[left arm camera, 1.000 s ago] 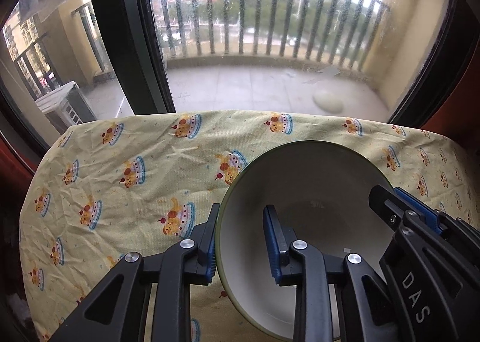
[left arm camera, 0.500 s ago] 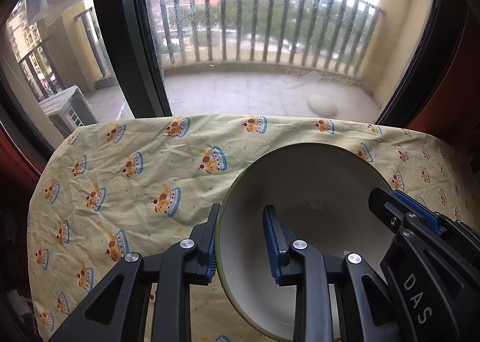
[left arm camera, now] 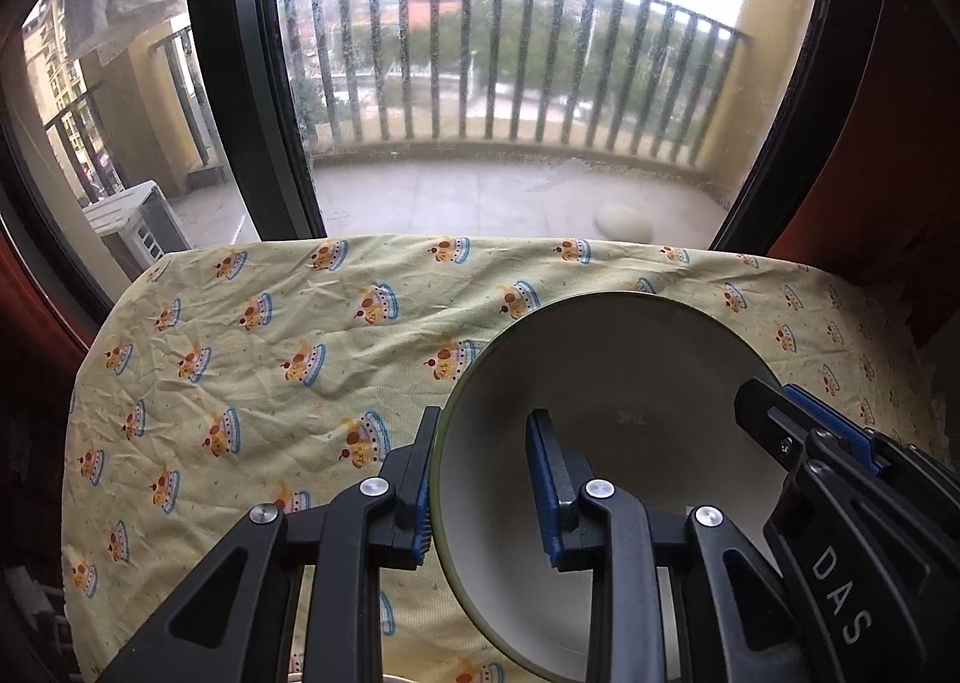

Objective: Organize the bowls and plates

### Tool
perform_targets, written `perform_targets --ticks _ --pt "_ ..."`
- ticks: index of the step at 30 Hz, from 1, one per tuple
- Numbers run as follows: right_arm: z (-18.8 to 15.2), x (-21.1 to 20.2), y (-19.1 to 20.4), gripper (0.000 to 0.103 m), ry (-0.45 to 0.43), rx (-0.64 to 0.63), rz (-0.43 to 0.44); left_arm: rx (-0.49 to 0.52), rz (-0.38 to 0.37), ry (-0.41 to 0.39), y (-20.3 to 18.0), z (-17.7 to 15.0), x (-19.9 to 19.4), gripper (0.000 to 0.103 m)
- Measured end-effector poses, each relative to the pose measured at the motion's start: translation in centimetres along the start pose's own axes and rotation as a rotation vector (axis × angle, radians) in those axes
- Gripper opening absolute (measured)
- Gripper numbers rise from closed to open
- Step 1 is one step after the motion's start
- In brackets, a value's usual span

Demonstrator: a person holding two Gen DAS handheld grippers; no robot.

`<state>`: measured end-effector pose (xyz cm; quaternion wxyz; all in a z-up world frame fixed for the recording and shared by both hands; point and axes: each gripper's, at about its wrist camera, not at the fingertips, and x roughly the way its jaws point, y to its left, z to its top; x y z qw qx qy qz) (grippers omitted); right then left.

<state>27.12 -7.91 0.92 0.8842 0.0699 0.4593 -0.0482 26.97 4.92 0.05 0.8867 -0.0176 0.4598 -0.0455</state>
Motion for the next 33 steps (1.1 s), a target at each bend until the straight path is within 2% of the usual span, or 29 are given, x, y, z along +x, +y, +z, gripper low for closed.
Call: perform_targets --ticks 21,33 --pt "-5.1 -8.1 -6.9 0.019 -0.043 -0.026 -0.002 0.025 0.002 -0.044 -6.2 -5.9 -6.7 0.026" --pt "-8.3 -11.7 -10.9 0.019 -0.066 -0.021 -0.013 0.055 -0.039 -0.052 -9.4 -9.1 -9.2 0.026"
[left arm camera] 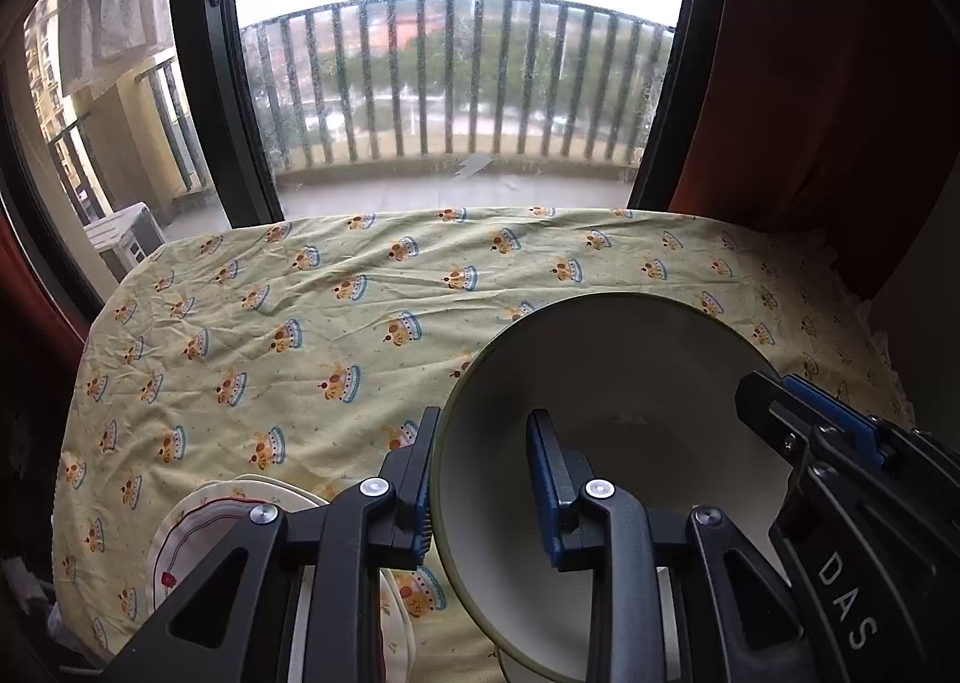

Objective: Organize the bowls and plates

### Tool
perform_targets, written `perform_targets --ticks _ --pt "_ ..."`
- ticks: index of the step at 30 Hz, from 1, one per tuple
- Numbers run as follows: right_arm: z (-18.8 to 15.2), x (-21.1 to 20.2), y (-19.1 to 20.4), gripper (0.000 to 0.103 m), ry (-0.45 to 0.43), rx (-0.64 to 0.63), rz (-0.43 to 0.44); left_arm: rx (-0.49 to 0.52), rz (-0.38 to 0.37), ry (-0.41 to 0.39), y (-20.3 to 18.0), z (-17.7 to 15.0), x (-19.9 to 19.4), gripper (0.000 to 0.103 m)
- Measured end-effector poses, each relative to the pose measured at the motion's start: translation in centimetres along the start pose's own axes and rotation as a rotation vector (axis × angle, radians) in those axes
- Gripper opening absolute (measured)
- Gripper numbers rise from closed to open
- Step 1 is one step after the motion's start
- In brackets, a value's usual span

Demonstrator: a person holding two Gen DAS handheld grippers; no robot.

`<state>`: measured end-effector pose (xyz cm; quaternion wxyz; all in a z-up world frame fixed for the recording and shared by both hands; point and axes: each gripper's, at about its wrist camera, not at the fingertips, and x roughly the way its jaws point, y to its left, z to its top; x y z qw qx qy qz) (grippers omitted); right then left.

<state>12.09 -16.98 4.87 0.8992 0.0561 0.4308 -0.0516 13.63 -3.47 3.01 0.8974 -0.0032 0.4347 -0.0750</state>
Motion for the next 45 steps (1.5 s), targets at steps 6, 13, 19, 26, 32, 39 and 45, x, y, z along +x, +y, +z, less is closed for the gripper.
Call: perform_targets --ticks 6,13,19,26,32,39,45 --pt "-1.7 -1.3 -1.7 0.019 -0.005 0.007 -0.003 0.019 -0.010 -0.005 -1.4 -1.6 -0.8 0.026" --pt "-3.9 -1.4 -3.1 0.019 0.006 0.015 -0.005 0.026 -0.009 0.012 -2.4 -3.8 -0.5 0.026" --pt "-5.9 -0.8 -3.9 0.019 0.026 0.008 -0.001 0.021 -0.010 0.028 -2.9 -5.9 0.0 0.026" --pt "-7.9 0.3 -4.4 0.019 0.075 0.011 0.009 0.018 0.002 0.078 -3.0 -7.8 0.7 0.026" --pt "-8.6 0.7 -4.0 0.019 0.090 -0.003 0.004 0.018 0.022 0.094 -2.6 -8.4 1.0 0.026" --pt "-8.8 1.7 -3.1 0.019 0.102 -0.012 0.015 0.014 0.039 0.121 -1.7 -9.0 2.2 0.026" --pt "-8.8 3.4 -3.3 0.019 0.132 0.009 0.003 0.034 0.044 0.143 -2.1 -9.2 3.3 0.026"
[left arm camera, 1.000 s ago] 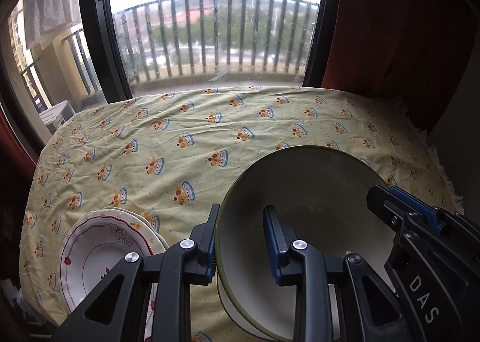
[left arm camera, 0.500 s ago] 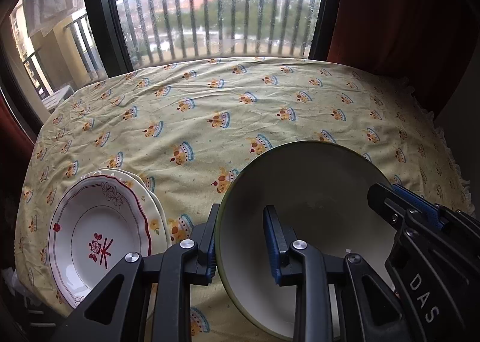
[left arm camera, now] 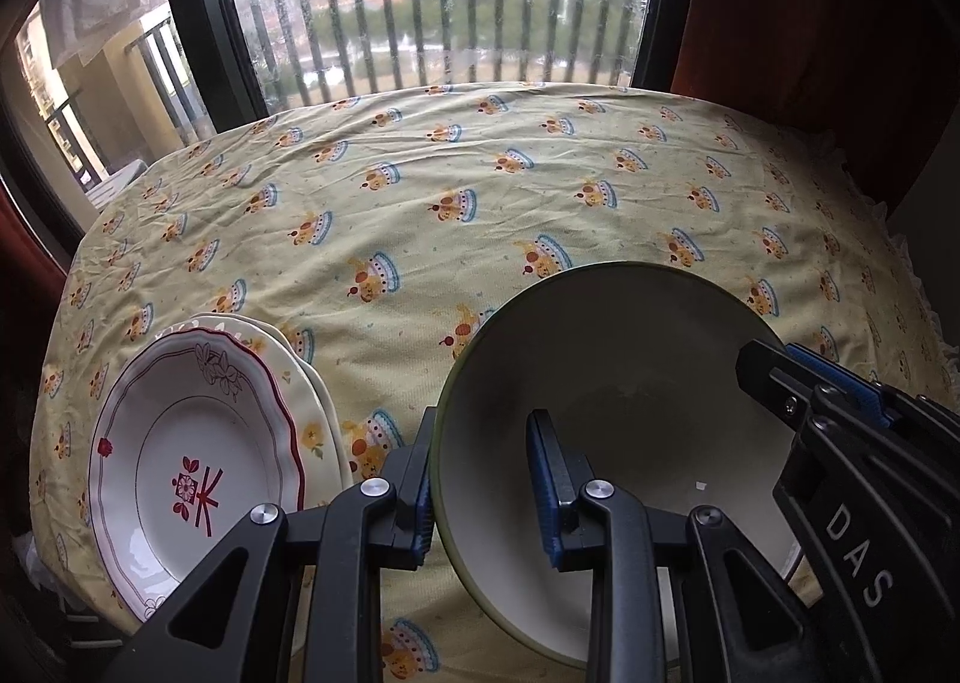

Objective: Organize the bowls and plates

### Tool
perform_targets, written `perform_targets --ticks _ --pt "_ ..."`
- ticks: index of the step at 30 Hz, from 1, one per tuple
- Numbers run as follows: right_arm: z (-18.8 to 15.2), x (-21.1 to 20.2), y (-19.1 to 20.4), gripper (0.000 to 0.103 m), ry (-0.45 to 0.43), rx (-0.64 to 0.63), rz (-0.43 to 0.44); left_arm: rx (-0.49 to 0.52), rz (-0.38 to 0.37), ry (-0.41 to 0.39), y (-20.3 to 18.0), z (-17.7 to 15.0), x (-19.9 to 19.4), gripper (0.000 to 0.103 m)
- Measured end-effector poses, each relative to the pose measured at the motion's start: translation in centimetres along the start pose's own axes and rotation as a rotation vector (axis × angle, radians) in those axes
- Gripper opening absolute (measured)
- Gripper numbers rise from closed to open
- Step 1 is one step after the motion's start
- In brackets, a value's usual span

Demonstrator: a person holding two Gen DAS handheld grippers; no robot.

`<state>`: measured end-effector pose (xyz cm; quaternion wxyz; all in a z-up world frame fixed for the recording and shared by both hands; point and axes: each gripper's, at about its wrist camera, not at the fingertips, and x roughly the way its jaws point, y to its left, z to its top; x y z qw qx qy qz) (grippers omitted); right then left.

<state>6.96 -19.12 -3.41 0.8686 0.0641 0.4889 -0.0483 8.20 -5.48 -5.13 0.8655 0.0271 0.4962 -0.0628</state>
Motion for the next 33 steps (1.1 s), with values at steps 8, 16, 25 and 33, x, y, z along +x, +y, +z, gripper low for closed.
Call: perform_targets --ticks 8,16,25,33 --pt "0.1 0.4 0.7 0.026 0.003 -0.037 -0.030 -0.023 -0.027 0.012 0.4 0.4 0.1 0.026" --pt "0.3 0.0 1.4 0.060 0.014 -0.013 0.002 -0.007 -0.077 0.033 1.2 1.1 -0.2 0.055" --pt "0.7 -0.8 3.0 0.079 0.032 0.001 -0.046 -0.013 -0.221 0.069 3.4 1.4 0.2 0.079" --pt "-0.7 -0.4 3.2 0.080 0.052 0.070 -0.105 0.011 -0.291 0.123 3.7 0.6 2.0 0.078"
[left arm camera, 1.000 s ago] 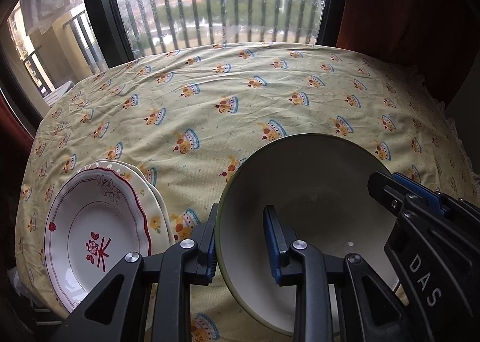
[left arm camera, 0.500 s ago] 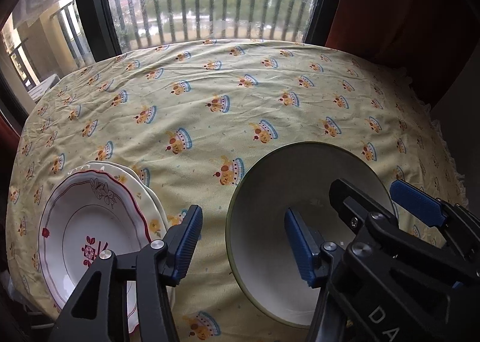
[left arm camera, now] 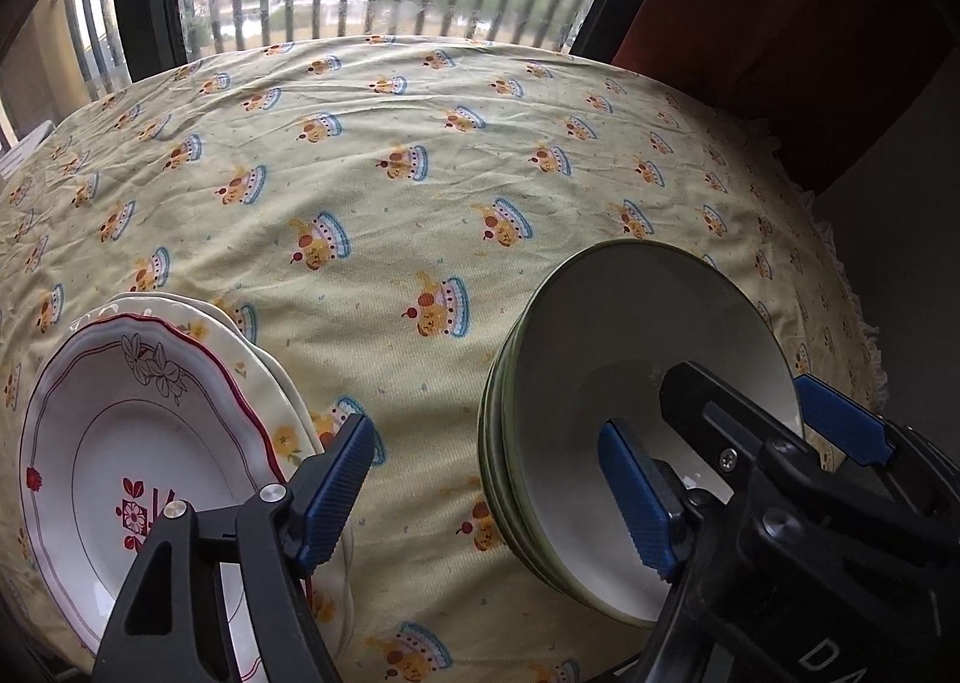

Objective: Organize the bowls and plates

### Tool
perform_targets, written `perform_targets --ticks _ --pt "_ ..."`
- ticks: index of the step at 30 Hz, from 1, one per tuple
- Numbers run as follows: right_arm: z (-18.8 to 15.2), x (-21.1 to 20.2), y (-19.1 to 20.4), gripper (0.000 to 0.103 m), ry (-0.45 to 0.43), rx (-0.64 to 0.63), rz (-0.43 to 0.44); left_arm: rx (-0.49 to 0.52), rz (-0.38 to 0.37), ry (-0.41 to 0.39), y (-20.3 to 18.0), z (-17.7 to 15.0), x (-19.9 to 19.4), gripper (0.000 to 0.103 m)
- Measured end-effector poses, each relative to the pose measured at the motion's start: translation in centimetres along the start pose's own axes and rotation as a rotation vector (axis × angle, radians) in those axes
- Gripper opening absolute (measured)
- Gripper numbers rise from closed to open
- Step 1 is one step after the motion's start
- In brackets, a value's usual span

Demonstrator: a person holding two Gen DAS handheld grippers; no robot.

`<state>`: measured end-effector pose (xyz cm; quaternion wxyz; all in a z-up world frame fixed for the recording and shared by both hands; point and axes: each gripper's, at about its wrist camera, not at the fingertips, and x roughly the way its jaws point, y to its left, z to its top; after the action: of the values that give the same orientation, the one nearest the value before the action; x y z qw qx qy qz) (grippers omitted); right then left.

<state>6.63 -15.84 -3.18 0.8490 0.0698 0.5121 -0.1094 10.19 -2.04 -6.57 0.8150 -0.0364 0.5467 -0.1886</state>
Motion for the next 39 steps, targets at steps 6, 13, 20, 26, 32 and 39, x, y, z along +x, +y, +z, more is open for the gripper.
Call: perform_targets --ticks 6,13,20,26,32,39 --pt "-0.4 0.6 -1.1 0.080 0.030 0.063 -0.003 0.009 -0.027 0.018 -0.4 0.1 0.7 0.074" --pt "0.0 1.7 -2.2 0.080 0.057 0.051 0.006 -0.033 -0.010 0.054 -1.0 0.6 2.0 0.052" --pt "1.1 4.3 -3.4 0.080 0.141 0.048 0.132 -0.074 0.043 0.065 -1.5 1.0 2.3 0.050" --pt "1.4 5.6 -3.9 0.080 0.181 0.038 0.227 -0.099 0.091 0.072 -2.1 1.0 2.2 0.050" --pt "1.4 7.1 -5.2 0.080 0.243 0.064 0.304 -0.105 0.143 0.076 -3.0 0.9 2.3 0.050" --pt "1.2 8.2 -6.1 0.065 0.272 0.097 0.333 -0.099 0.186 0.096 -3.5 0.9 2.2 0.051"
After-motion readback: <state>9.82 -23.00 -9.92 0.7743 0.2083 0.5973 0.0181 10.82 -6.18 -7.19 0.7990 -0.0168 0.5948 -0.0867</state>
